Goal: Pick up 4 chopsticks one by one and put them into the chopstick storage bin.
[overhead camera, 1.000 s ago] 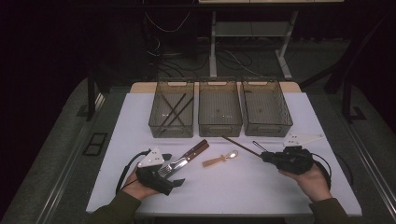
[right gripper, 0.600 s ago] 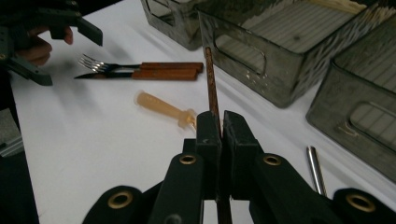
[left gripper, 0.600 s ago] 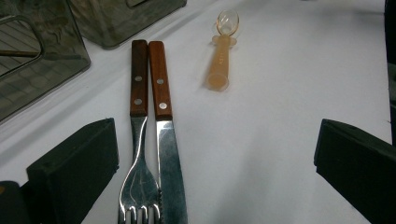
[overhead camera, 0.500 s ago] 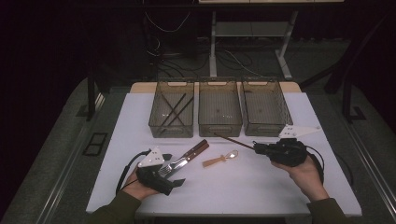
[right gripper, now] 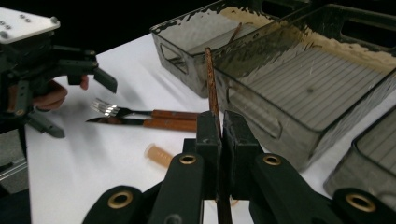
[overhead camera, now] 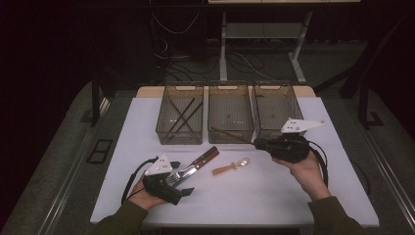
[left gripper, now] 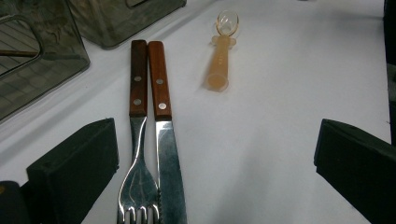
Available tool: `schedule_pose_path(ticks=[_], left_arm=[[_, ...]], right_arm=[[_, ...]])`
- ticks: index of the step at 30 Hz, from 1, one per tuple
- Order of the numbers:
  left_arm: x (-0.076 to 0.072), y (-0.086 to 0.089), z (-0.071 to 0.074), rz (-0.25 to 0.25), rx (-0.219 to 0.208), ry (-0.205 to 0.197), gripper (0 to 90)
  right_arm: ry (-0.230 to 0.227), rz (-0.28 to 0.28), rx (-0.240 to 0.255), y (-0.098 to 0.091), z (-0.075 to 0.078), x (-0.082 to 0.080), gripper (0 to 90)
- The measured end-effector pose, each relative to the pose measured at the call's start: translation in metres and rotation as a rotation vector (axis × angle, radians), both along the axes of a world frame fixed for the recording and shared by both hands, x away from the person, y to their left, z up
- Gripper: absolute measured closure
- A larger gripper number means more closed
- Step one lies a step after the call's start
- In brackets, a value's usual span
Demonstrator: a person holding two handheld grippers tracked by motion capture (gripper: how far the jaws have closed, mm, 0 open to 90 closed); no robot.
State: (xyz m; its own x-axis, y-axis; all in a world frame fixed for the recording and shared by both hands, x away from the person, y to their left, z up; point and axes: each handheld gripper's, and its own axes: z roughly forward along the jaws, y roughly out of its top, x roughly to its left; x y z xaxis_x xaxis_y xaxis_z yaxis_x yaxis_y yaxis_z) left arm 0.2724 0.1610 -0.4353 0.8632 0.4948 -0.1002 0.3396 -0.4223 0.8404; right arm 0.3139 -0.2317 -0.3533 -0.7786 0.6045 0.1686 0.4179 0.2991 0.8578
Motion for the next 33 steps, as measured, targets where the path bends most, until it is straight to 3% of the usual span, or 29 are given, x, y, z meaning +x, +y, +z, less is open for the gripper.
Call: schedule_pose_path(ticks=[19,33], left_arm=[[0.000,0.000,0.000,-0.005,0.002,-0.002,0.0],[0.000,0.000,0.000,0.001,-0.007,0.002,0.0]], right_arm=[[-0.030,-0.091,-0.025,0.052,0.017,0.052,85.7],[-0.009,-0.144,-0.032,0.101,0.019,0.094,85.7]])
